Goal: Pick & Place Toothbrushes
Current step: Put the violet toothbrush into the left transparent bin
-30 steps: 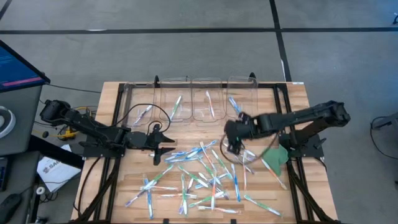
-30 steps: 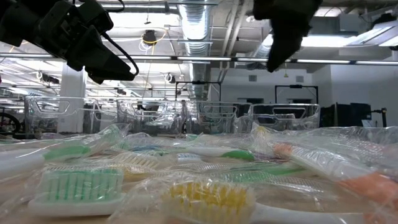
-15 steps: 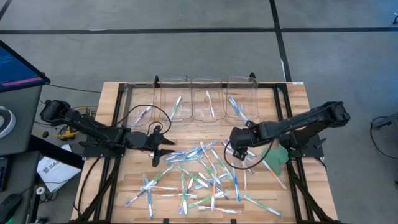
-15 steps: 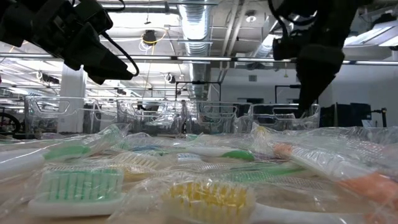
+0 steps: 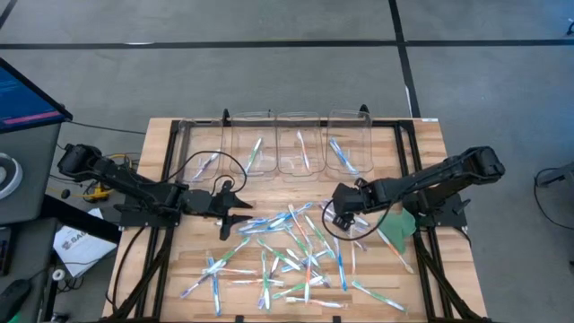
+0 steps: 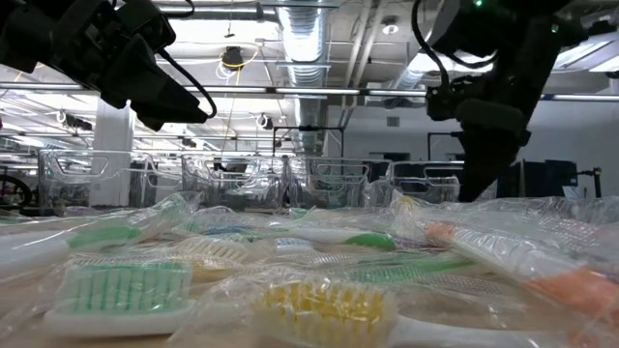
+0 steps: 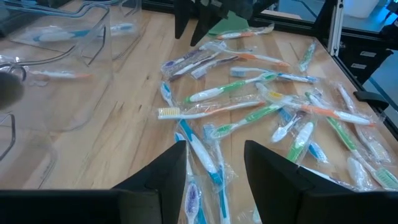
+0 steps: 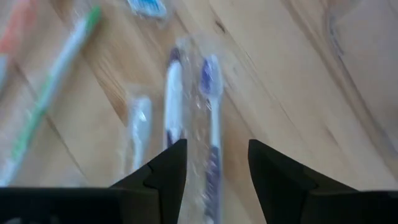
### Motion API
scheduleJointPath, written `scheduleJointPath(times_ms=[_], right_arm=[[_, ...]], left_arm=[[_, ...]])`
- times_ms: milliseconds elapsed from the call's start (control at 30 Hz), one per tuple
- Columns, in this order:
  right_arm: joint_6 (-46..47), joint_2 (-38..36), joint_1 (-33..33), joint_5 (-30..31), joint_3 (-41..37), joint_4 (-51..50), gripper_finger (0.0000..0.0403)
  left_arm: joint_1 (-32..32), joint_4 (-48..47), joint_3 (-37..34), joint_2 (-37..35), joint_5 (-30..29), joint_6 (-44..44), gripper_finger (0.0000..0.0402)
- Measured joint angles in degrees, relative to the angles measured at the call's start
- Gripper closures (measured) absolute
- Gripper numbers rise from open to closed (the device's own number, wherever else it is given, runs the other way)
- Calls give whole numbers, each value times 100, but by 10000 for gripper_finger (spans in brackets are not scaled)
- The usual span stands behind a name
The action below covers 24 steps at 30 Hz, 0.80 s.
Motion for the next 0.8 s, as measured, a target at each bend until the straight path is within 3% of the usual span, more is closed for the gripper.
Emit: scheduleJointPath(times_ms=[433,800], right_arm=[[-205,813,-38,17,-54,487,182],[-624,1370,-302,-7,307,686,211]], left_arm=[[0,21,-23,1,-10,0,247],[10,360,-437,5,-199,-150,247]])
